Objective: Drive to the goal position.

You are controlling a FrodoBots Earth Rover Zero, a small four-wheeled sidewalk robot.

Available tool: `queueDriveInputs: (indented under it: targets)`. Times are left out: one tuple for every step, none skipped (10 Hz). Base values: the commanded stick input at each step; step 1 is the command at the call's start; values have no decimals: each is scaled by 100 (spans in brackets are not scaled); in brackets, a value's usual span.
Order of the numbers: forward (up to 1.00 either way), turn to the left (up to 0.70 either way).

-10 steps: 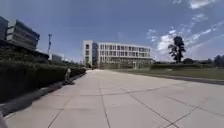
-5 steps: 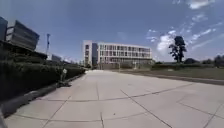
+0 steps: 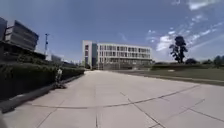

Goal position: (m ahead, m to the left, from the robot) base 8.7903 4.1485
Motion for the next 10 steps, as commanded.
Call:
queueDriveInputs:
  targets:
    - [70, 0]
    - [70, 0]
    - [70, 0]
    - [70, 0]
    - [70, 0]
    - [70, 0]
    - [70, 0]
    - [70, 0]
    - [70, 0]
    - [70, 0]
